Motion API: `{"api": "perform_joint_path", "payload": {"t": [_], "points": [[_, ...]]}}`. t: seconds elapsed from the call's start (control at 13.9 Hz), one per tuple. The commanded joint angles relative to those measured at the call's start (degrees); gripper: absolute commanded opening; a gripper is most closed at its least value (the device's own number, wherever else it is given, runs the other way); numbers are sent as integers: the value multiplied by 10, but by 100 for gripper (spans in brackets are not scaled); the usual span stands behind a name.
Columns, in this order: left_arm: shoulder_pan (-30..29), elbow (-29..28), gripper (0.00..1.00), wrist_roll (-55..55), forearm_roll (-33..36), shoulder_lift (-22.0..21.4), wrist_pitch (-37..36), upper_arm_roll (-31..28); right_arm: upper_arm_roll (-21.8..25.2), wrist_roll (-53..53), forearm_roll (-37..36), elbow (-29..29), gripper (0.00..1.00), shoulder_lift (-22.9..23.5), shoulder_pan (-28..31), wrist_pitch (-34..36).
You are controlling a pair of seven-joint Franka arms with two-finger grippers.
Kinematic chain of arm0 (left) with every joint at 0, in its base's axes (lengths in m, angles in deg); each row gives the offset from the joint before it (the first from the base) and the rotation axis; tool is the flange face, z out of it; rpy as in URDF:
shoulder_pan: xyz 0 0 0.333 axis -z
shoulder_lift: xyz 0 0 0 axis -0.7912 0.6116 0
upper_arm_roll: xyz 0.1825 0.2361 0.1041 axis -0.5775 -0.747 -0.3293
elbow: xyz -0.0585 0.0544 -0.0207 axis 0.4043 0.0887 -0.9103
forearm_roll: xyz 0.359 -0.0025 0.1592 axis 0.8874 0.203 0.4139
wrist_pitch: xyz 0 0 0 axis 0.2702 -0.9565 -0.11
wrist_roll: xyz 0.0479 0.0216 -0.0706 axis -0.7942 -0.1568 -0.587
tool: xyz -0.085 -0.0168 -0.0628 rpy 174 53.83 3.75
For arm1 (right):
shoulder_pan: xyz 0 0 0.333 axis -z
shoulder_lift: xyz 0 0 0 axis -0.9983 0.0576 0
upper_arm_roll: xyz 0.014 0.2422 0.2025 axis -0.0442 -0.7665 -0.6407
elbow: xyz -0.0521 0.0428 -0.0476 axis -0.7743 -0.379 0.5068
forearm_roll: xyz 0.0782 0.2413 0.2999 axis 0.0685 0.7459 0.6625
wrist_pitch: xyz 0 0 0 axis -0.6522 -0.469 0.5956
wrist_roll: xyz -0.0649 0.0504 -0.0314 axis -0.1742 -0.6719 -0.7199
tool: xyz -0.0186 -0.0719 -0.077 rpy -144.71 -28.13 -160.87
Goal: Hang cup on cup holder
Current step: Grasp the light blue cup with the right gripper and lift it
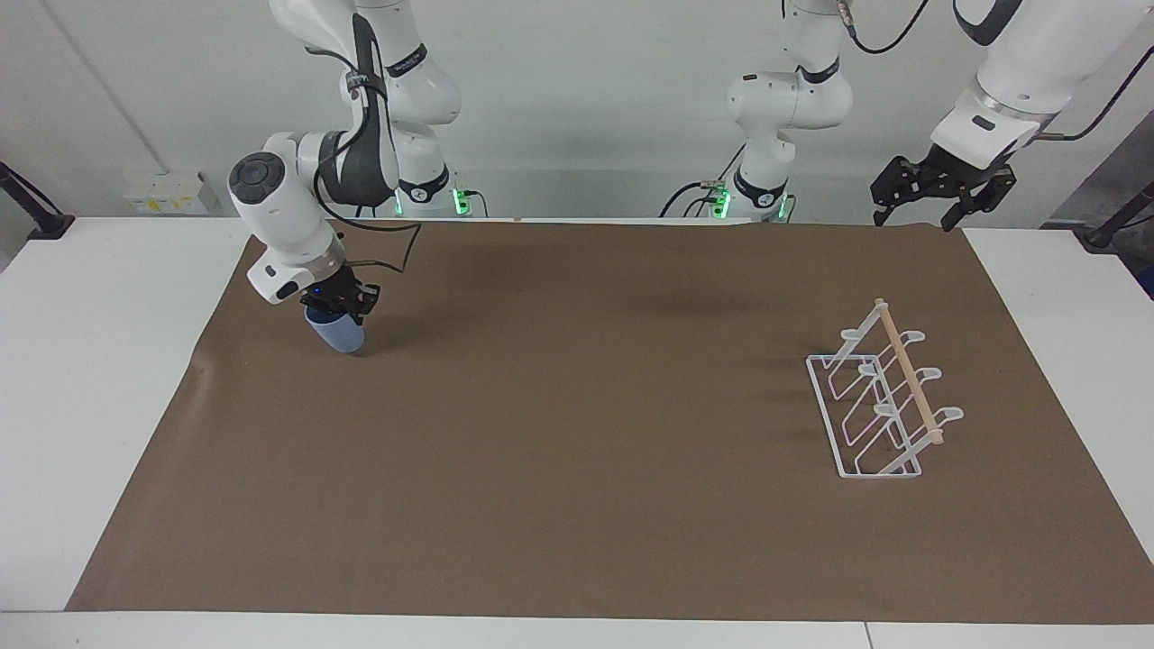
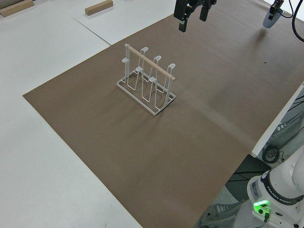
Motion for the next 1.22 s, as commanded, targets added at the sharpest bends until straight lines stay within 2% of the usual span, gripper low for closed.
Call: {"api": "perform_joint_path", "payload": {"t": [0.0,0.22,0.36,0.5,0.57,0.72,0.79,1.15], "points": [[0,-8,100,-5,-7,-12,-5,-1,-4,-12,8,-109,0,8,1,91],[0,-8,100,-7,-7,-12,-7,-1,-11,-13,12,-202,0,8,1,149],[-1,-8,100,-7,-7,-13,-4,-1,-21,-13,13,-231,0,4,1,175],[3,-9,100,-6,-7,-13,-10,-1,-25,-16,18,-233,0,-6,1,195],[5,-9,100,-6,-7,-15,-15,1,-26,-19,48,-233,0,-8,1,206],[2,-9,100,-5,-7,-15,-16,-1,-23,-29,169,-231,0,-14,2,208],[1,-9,100,-3,-7,-15,-14,-1,-27,-29,207,-231,0,-14,0,202],[4,-8,100,1,-7,-15,-15,1,-40,-21,260,-231,0,-18,-101,193]]}}
